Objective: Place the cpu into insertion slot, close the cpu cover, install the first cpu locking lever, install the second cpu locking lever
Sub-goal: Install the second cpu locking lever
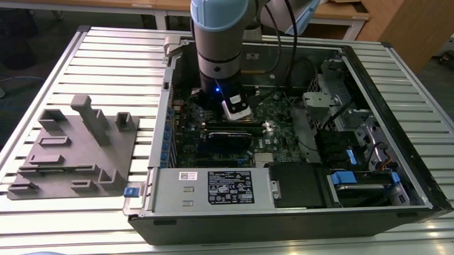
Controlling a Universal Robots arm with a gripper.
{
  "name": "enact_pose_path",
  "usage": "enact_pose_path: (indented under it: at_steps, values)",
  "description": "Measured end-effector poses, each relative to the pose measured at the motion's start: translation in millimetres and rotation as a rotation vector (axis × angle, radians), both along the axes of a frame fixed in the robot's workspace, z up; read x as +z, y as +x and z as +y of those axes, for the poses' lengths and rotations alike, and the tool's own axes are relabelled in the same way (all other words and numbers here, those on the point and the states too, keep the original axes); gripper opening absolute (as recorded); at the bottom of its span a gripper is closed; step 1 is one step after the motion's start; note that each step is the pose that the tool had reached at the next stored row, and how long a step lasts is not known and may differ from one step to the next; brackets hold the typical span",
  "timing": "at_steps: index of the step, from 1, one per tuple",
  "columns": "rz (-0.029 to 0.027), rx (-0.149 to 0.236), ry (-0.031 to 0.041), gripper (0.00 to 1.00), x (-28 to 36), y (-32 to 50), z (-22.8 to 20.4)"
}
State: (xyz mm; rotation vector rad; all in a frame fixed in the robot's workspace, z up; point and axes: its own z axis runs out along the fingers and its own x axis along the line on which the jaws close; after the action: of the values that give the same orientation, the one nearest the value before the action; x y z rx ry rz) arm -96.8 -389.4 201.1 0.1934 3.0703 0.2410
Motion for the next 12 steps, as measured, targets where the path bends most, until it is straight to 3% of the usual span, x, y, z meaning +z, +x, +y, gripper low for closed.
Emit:
enact_pose_path:
  at_steps: [3,7,12]
  values:
    - [-0.0001,0.0,0.0,0.11,4.1,0.0,0.0]
    - [0.0,0.0,0.0,0.11,5.0,0.9,0.2]
    - [0.0003,-0.002,-0.0003,0.11,4.9,13.3,0.5]
